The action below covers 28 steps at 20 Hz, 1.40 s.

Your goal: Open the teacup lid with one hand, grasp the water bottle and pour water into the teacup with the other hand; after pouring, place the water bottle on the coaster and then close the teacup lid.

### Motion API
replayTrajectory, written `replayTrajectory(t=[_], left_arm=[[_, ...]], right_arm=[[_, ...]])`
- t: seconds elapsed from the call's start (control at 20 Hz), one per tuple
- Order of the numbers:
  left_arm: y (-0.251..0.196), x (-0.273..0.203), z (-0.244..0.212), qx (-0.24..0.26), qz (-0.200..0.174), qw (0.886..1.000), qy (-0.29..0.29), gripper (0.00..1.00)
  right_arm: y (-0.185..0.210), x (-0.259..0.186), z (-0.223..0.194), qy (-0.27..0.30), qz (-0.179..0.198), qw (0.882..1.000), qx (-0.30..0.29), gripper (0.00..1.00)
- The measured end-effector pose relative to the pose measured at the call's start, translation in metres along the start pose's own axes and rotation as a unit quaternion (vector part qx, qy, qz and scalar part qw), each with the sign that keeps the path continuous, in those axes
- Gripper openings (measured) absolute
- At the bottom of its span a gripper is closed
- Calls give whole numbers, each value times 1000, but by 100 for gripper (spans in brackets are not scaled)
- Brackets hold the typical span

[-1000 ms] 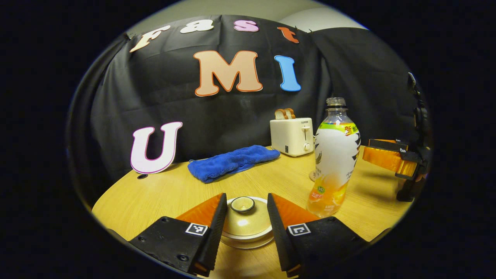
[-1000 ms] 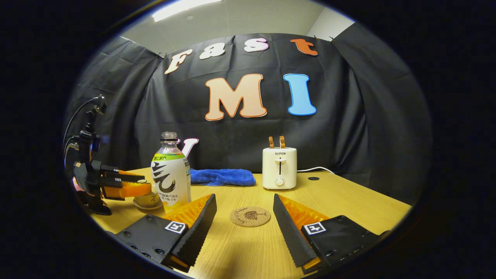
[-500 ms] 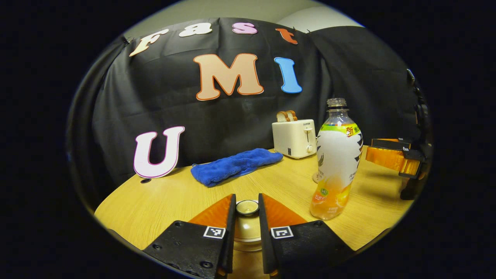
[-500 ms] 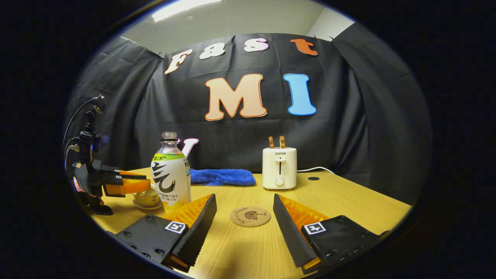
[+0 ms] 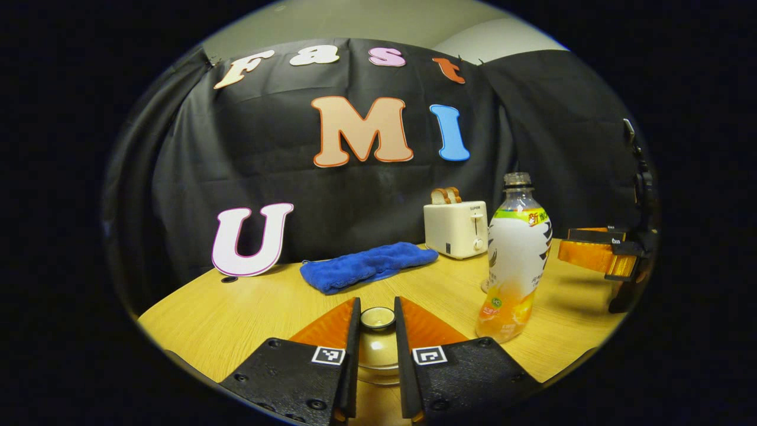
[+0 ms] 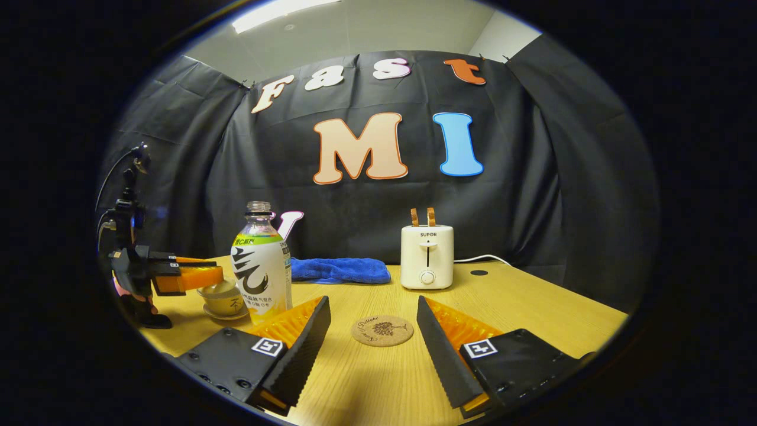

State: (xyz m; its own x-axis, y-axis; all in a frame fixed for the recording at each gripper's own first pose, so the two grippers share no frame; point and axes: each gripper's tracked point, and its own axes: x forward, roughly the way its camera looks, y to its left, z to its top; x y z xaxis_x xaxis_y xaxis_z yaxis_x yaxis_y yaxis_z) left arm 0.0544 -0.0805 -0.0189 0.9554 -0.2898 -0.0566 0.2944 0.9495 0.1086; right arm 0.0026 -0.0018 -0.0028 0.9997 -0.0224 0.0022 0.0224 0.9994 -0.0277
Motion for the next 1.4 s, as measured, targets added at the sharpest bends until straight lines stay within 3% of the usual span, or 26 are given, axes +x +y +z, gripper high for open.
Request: replayTrajectory(t=[0.1, 0.15, 0.25, 0.35, 0.5, 0.6, 0.8, 0.85, 0.9, 0.95, 1.0, 1.2, 1.25, 1.3, 1.35, 1.4], left_arm=[[8, -2, 3, -17, 10, 1000, -14, 27], [12, -4, 3, -29, 15, 999, -15, 27], [15, -7, 3, -31, 26, 999, -15, 27], [20, -11, 1, -31, 36, 999, -13, 27], [31, -23, 2, -31, 57, 998, -16, 27], [38, -32, 1, -31, 70, 997, -15, 27], [52, -48, 0, -30, 96, 995, -14, 27], [54, -52, 0, -30, 102, 994, -14, 27], [56, -54, -1, -30, 104, 994, -12, 27], [57, -56, -1, -30, 106, 994, -14, 27], [58, -57, -1, -30, 107, 994, -13, 27], [62, -60, -1, -30, 110, 993, -13, 27], [62, -61, -2, -30, 110, 993, -13, 27], [62, -61, -2, -30, 110, 993, -13, 27], [63, -63, -2, -30, 110, 993, -13, 27], [64, -62, -2, -30, 109, 994, -13, 27]], right_arm=[[4, -1, 0, 0, 6, 1000, 0, 99], [5, -1, 0, 0, 11, 1000, 0, 94], [12, 0, 0, 1, 27, 1000, 1, 96], [20, -3, 0, 2, 49, 999, 2, 91], [45, -8, -2, 5, 112, 994, 5, 87], [60, -14, -2, 6, 152, 988, 7, 100], [88, -23, -3, 10, 207, 978, 9, 100], [94, -24, -3, 10, 214, 977, 9, 88], [99, -24, -3, 11, 220, 975, 9, 99], [104, -22, -4, 12, 223, 975, 9, 99], [106, -20, -3, 12, 220, 975, 9, 88], [106, -8, -5, 14, 194, 981, 8, 89], [109, -6, -6, 15, 194, 981, 8, 99], [111, -4, -6, 16, 195, 981, 8, 94], [113, -1, -7, 18, 195, 981, 8, 99], [115, 3, -7, 22, 194, 981, 8, 94]])
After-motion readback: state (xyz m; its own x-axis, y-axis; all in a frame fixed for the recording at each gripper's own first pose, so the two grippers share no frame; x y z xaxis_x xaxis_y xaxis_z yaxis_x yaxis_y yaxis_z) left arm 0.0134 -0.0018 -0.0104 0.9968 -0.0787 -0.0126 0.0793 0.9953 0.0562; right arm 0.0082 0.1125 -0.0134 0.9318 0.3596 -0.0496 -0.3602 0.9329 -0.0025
